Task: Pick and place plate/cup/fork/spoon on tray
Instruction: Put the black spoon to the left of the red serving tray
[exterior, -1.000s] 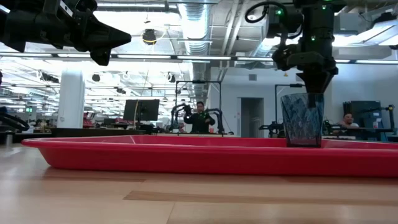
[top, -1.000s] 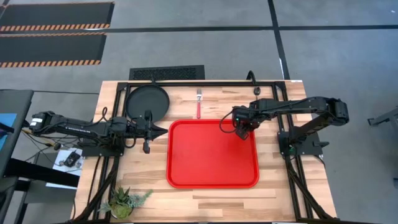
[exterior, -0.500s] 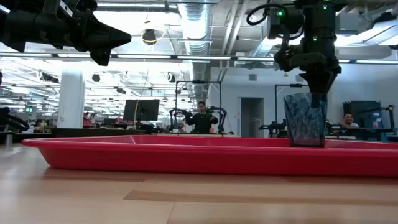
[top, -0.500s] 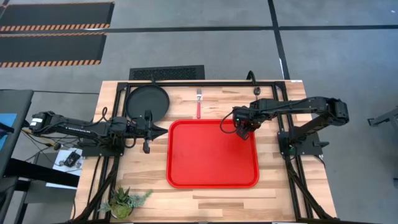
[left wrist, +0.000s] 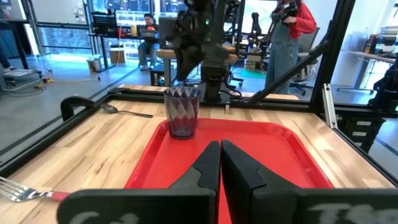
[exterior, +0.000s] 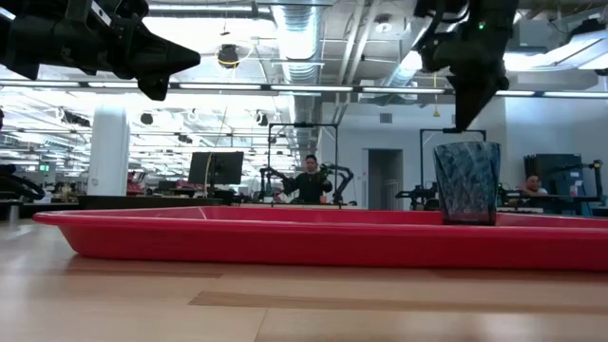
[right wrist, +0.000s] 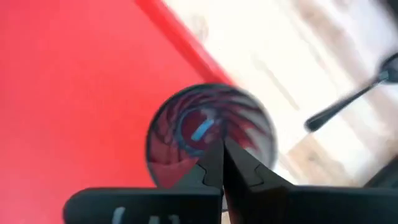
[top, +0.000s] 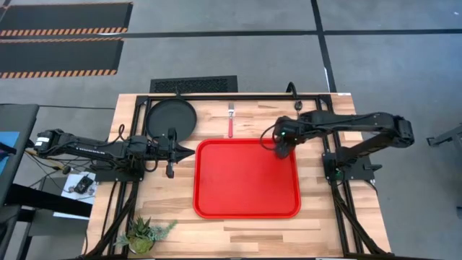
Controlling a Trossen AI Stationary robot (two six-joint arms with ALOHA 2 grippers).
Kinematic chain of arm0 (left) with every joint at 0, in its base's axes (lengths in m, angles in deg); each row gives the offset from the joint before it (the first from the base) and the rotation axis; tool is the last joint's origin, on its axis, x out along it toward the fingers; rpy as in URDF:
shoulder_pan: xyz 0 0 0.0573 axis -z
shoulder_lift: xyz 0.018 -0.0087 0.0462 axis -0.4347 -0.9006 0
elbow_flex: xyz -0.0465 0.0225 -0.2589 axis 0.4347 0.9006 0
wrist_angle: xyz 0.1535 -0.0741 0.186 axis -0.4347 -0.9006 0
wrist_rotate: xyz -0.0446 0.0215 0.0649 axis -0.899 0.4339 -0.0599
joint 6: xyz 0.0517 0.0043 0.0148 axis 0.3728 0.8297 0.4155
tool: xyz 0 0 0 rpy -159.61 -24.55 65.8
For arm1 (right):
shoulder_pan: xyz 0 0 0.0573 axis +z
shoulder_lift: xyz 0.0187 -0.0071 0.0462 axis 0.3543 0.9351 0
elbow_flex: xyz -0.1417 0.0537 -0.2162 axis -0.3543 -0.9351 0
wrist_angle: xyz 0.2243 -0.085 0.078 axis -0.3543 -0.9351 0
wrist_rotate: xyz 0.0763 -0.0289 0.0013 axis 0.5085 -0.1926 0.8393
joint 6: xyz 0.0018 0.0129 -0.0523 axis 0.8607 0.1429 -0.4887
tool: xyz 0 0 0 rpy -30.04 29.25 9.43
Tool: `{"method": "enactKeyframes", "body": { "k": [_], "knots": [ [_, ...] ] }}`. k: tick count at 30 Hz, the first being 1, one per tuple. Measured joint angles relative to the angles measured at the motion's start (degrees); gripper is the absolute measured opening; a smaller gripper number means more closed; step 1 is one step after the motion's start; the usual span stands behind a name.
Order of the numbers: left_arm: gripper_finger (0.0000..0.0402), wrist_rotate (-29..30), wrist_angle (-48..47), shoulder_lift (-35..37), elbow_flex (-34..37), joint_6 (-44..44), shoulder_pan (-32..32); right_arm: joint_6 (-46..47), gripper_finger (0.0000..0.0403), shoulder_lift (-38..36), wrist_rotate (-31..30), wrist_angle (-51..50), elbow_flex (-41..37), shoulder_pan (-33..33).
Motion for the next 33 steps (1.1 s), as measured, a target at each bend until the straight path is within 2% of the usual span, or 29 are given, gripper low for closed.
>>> {"method": "enactKeyframes", "body": {
  "k": [6, 13, 18, 25, 27, 29, 33],
  "knots": [
    [0.0, 0.0, -1.0, 0.0, 0.0, 0.0, 0.0, -4.9, 0.0004, -5.8, -3.0, 6.9, -4.0, -6.2],
    [0.0, 0.0, -1.2, 0.0, 0.0, -0.6, 0.0, -13.4, 0.0005, -8.2, 2.8, 23.6, -15.5, -24.1],
    [0.0, 0.0, -1.2, 0.0, 0.0, -1.5, 0.0, -17.1, 0.0006, -4.2, 6.2, 29.3, -19.2, -36.5],
    [0.0, 0.0, -1.2, 0.0, 0.0, -2.0, 0.0, -15.3, 0.0024, 5.5, 6.4, 34.7, -19.1, -47.8],
    [0.0, 0.0, -1.2, 0.0, 0.0, -2.8, 0.0, -14.3, 0.0043, 8.3, 6.0, 36.0, -19.1, -50.0],
    [0.0, 0.0, -1.3, 0.0, 0.0, -3.1, 0.0, -13.5, 0.0063, 9.8, 4.0, 35.5, -17.8, -49.3],
    [0.0, 0.0, -1.3, 0.0, 0.0, -3.1, 0.0, -12.3, 0.0097, 13.0, 4.7, 37.2, -16.0, -48.7]
  ]
}}
